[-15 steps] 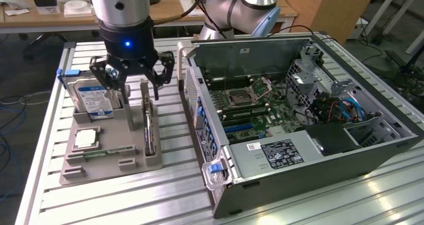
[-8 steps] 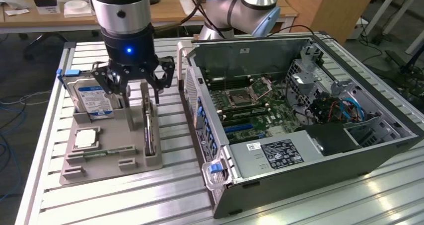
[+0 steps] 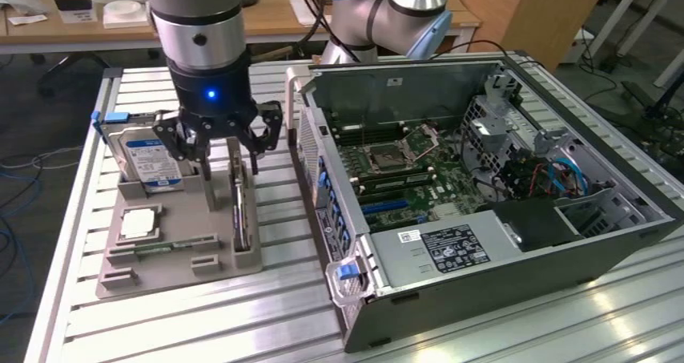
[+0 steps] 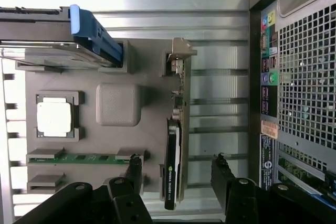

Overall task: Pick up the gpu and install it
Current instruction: 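Pick up the gpu and move the gpu toward the slot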

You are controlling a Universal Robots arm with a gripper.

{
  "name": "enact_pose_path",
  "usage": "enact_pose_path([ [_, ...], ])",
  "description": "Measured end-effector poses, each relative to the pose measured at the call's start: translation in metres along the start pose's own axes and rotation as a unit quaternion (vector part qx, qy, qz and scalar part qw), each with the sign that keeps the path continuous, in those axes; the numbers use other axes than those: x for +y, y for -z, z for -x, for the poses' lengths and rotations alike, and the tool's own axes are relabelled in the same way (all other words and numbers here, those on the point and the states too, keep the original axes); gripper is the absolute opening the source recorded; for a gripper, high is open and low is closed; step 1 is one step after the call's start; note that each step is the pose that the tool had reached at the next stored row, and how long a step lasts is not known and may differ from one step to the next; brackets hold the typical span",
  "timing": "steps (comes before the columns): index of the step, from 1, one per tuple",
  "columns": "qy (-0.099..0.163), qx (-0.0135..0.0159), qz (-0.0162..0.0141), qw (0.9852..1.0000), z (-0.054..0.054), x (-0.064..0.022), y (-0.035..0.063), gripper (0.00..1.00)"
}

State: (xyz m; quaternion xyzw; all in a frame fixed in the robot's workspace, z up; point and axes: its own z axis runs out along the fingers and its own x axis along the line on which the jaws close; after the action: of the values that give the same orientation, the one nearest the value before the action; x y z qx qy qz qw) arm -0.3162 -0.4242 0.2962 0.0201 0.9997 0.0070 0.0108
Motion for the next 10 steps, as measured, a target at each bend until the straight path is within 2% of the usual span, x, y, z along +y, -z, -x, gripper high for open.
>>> enact_pose_path([
  [6, 0.000, 0.0001, 0.0001, 1.0000, 0.000, -0.0006, -0.0110, 0.65],
  [10, -0.004, 0.0000, 0.0000, 1.0000, 0.000, -0.0055, -0.0182, 0.65],
])
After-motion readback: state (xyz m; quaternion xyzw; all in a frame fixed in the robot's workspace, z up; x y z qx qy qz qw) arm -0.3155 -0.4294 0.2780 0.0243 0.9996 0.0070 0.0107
